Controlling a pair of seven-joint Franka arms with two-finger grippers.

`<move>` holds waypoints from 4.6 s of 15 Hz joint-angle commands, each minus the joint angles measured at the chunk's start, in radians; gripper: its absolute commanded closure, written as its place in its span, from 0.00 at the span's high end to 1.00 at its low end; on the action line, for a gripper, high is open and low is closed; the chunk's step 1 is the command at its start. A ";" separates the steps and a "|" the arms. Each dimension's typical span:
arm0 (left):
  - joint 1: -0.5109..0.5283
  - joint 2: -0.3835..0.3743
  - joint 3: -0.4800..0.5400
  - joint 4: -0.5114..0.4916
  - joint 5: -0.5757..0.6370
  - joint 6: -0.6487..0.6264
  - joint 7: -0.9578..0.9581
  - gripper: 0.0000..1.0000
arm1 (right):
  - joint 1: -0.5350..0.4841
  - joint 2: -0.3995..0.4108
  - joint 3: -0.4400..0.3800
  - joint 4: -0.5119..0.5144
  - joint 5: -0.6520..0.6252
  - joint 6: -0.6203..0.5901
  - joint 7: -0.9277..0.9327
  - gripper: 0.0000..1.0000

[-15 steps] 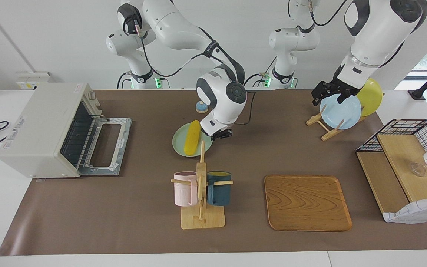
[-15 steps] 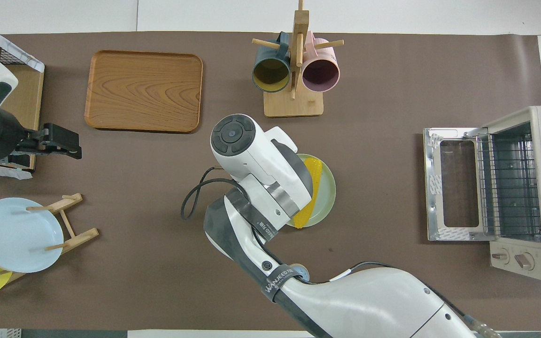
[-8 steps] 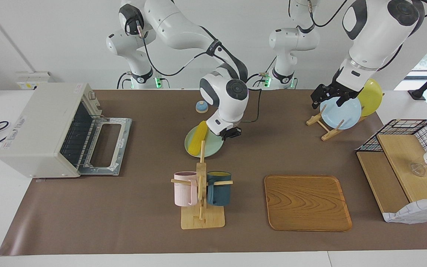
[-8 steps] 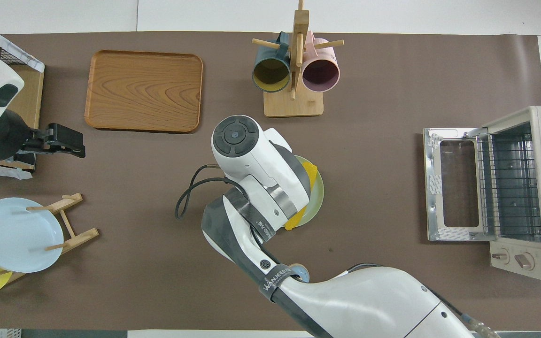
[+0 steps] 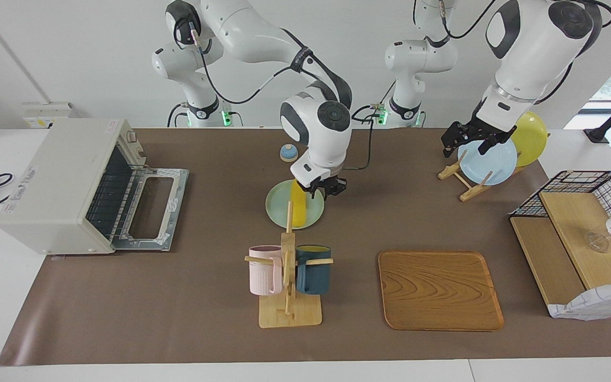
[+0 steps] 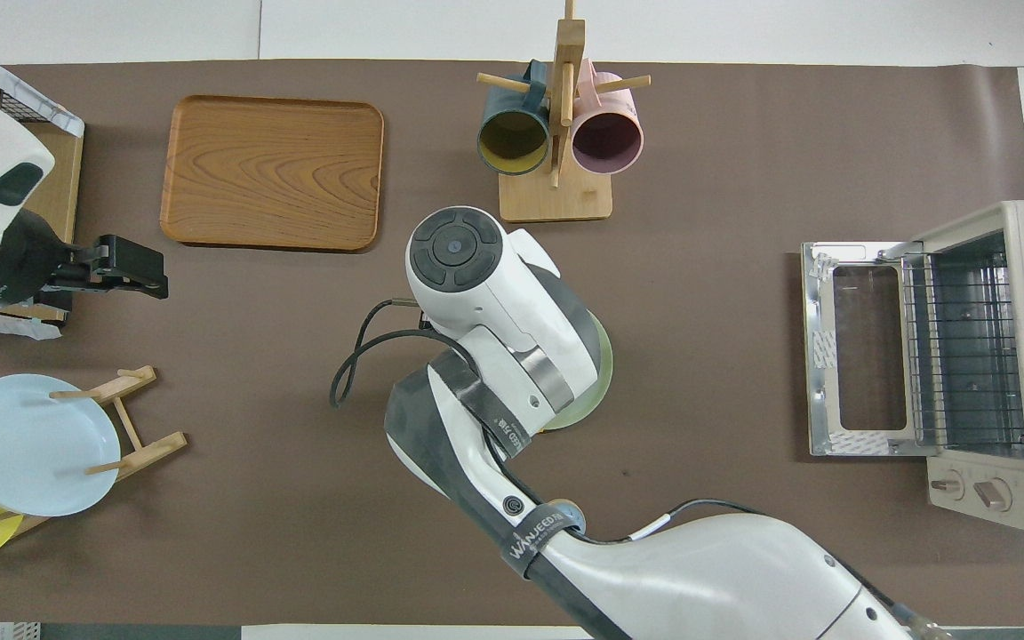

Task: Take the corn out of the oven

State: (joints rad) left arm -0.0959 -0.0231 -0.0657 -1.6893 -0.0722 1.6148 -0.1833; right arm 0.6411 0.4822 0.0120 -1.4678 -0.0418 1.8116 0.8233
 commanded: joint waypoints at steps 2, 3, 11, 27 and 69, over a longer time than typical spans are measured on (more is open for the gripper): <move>-0.057 -0.028 -0.005 -0.093 -0.041 0.095 0.010 1.00 | -0.124 -0.146 0.009 -0.170 -0.086 -0.072 -0.033 0.33; -0.094 -0.028 -0.005 -0.108 -0.054 0.112 0.005 1.00 | -0.173 -0.177 0.011 -0.237 -0.084 -0.063 -0.035 0.33; -0.353 0.083 -0.003 -0.119 -0.101 0.253 -0.102 1.00 | -0.403 -0.281 0.011 -0.666 -0.204 0.294 -0.166 0.00; -0.633 0.423 0.003 -0.107 -0.089 0.678 -0.432 1.00 | -0.501 -0.284 0.009 -0.689 -0.325 0.293 -0.308 0.00; -0.078 0.668 0.040 0.496 -0.014 0.266 -0.042 0.00 | -0.762 -0.465 0.019 -0.221 -0.044 -0.290 -0.917 0.14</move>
State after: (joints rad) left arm -0.1865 0.4513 -0.0134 -1.4603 -0.1028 1.9725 -0.2416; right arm -0.1185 0.0045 0.0249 -1.7767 -0.1531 1.5797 -0.0645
